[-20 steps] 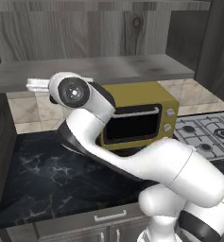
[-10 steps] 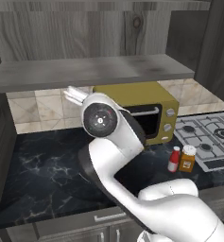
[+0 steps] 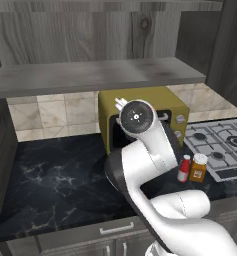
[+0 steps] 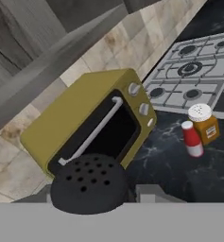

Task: Collect the turmeric, ketchup, and shaker from the cabinet and place them next to the stove.

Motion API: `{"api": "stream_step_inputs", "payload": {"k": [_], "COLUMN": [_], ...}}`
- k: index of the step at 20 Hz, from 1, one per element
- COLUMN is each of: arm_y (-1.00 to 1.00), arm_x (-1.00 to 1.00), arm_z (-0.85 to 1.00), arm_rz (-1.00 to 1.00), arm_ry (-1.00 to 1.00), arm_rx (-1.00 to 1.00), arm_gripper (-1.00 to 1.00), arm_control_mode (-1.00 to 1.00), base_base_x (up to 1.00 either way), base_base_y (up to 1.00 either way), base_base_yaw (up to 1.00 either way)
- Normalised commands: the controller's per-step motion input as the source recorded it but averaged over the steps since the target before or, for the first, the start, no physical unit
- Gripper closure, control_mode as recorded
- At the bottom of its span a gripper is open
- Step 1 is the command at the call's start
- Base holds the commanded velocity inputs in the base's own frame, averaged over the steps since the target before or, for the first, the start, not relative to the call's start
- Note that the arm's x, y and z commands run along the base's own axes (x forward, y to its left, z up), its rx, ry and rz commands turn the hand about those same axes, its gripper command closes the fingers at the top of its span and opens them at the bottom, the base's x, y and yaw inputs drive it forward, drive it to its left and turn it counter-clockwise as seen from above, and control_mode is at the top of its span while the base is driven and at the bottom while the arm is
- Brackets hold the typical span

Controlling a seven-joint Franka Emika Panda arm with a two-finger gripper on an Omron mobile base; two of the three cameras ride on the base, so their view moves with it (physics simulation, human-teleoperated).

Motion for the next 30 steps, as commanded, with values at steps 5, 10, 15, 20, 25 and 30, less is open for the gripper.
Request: {"api": "stream_step_inputs", "payload": {"k": [5,10,15,20,25,30], "arm_y": [-0.75,-0.56,-0.49,-0.27,-0.17,-0.12], "arm_x": [-0.14,-0.04,0.05,0.25,0.11,0.0], "arm_z": [-0.55,-0.44,-0.35,-0.32,-0.34,-0.37], "arm_rz": [-0.18,-0.16,-0.15,-0.15,-0.12,-0.08], "arm_ry": [0.13,0.08,0.08,0.1,0.08,0.13], "arm_rx": [0.01,0.0,0.0,-0.03,-0.06,-0.01], "arm_gripper": [1.0,1.0,1.0,1.0,1.0,1.0], "arm_control_mode": [-1.0,-1.0,-1.0,-1.0,-1.0,-1.0], "base_base_x": [0.0,0.0,0.0,0.0,0.0,0.0], "base_base_y": [0.0,0.0,0.0,0.0,0.0,0.0], "base_base_yaw": [0.0,0.0,0.0,0.0,0.0,0.0]}}
